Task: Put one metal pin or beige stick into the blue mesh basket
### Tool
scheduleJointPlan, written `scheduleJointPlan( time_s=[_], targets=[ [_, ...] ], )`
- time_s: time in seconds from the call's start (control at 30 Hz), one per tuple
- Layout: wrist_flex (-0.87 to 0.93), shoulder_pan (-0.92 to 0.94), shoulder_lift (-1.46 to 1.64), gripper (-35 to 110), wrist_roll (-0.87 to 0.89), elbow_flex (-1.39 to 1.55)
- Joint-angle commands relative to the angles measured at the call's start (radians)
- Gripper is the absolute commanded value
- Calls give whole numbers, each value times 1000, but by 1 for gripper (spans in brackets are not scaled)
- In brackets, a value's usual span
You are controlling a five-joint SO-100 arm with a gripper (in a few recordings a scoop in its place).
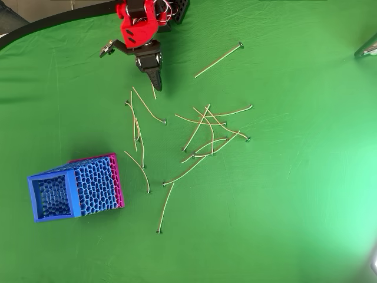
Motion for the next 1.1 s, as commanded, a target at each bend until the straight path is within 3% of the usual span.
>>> scheduleJointPlan(
  time_s=[0.0, 0.77, 1.07],
  targets=[
    [3, -5, 9, 1, 0, 5],
    [-6, 6, 5, 1, 8, 3],
    [-15, 8, -158, 1, 3, -115]
  ],
)
